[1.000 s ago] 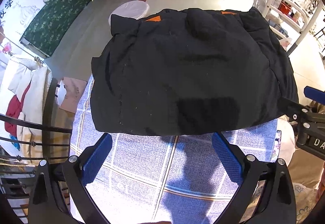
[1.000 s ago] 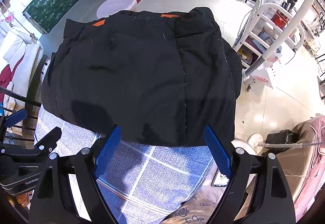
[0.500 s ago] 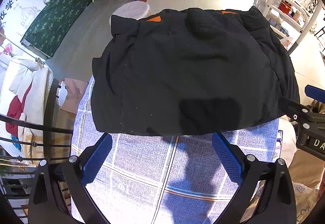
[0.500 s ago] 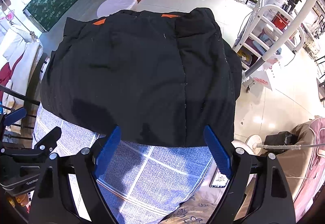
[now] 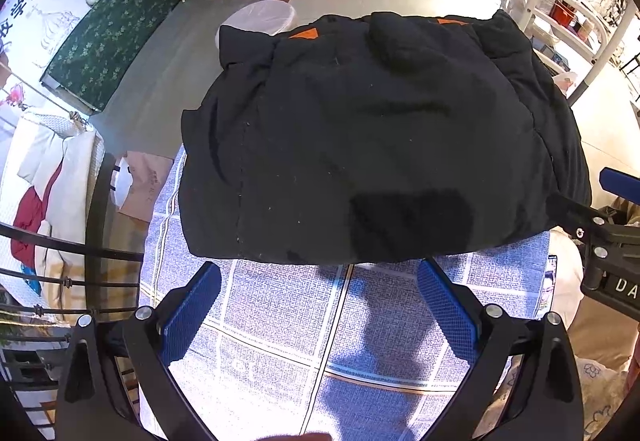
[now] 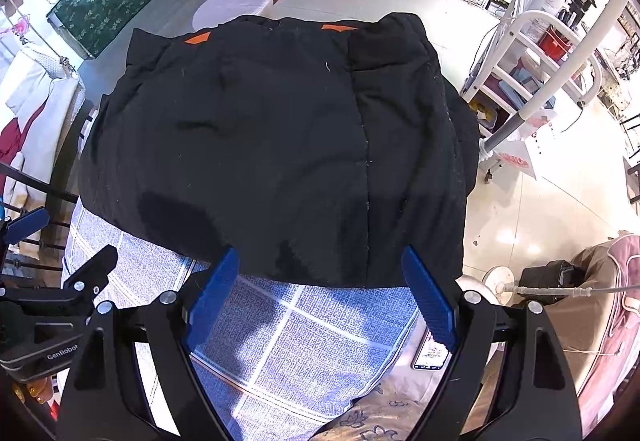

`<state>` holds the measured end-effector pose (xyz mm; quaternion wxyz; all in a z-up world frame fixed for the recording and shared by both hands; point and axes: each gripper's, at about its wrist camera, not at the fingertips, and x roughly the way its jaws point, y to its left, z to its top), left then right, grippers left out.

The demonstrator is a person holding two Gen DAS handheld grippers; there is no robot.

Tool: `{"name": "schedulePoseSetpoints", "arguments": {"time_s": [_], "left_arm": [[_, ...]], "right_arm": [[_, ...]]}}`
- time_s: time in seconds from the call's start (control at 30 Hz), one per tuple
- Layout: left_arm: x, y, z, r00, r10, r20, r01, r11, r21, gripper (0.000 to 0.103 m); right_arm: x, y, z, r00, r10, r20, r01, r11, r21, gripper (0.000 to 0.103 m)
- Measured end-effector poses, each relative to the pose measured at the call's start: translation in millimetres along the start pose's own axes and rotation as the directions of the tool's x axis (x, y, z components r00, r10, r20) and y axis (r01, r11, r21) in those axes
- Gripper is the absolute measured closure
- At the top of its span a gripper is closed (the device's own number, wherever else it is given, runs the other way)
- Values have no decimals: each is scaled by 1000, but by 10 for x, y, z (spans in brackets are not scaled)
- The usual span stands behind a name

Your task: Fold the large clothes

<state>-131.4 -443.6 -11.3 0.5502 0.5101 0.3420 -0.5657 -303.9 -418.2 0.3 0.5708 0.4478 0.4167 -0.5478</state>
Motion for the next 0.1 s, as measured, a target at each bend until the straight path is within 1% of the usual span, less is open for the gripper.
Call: {"name": "schedulePoseSetpoints", "arguments": {"time_s": [0.1], "left_arm": [[2,-1,-5,1000,-5,-1,5,1000,-5,6]], "right_arm": [[2,1,4,1000,1,0,-1,1000,-3,20]]}}
